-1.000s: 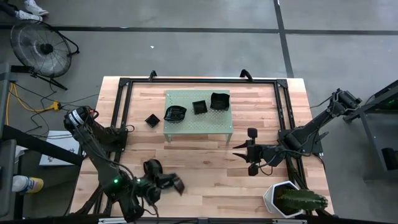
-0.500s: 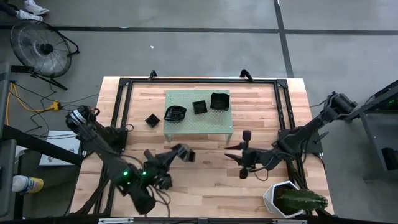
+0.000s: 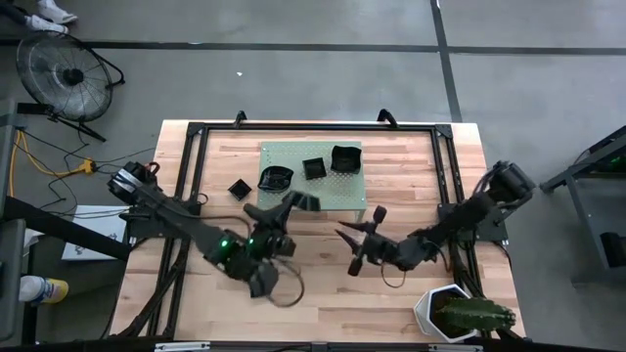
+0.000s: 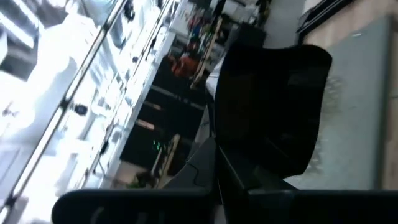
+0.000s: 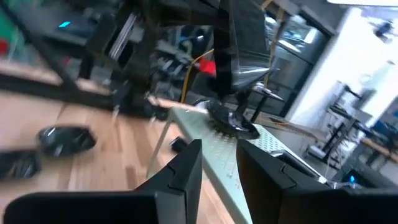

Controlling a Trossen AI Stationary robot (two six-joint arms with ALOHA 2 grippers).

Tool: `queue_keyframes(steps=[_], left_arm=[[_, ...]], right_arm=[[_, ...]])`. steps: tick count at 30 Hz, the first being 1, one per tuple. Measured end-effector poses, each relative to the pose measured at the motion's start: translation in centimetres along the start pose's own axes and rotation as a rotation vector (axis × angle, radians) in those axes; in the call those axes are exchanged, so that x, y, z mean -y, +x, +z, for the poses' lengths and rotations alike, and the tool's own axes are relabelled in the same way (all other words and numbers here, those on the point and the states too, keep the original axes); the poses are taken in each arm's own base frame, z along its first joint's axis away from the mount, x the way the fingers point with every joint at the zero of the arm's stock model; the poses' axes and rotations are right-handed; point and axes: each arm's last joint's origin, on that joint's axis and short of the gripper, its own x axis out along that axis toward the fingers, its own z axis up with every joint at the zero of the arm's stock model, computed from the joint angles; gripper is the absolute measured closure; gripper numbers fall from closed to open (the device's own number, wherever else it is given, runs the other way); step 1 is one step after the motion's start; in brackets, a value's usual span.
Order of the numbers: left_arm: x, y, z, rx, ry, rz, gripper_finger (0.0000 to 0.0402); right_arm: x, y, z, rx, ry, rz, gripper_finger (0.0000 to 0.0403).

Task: Pick & Place Mini shaped plates
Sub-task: Stack the distorted square plate on top of the other distorted square plates on the shelf

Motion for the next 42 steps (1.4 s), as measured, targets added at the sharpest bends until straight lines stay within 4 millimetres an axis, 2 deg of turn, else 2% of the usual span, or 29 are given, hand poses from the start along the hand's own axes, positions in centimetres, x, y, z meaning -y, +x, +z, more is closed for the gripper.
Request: queue_keyframes(steps=[9, 16, 19, 28, 42], left_arm=[[-0.7, 4.4, 0.1, -0.112, -0.094, 0.068, 0.0401], [-1.5, 6.9, 0.3, -0.166, -0.216, 0.116, 0.0401], [-1.8, 7.5, 0.4, -0.173, -0.271, 0.123, 0.0401], [-2.1, 8.4, 0.7, -0.143, -0.320, 0.081, 0.0401], [-2.1, 8.4, 0.7, -0.143, -0.311, 0.080, 0.0401]], right_arm=[[1.1, 3.0, -1.5, 0.105, 0.279, -0.138, 0.0308], [2.9, 5.0, -1.6, 0.210, 0.444, -0.074, 0.0309], [3.8, 5.8, -1.9, 0.208, 0.535, -0.118, 0.0309], [5.8, 7.1, -2.2, 0.253, 0.589, -0.172, 0.0309], [6.4, 7.5, -1.9, 0.300, 0.606, -0.154, 0.0309]])
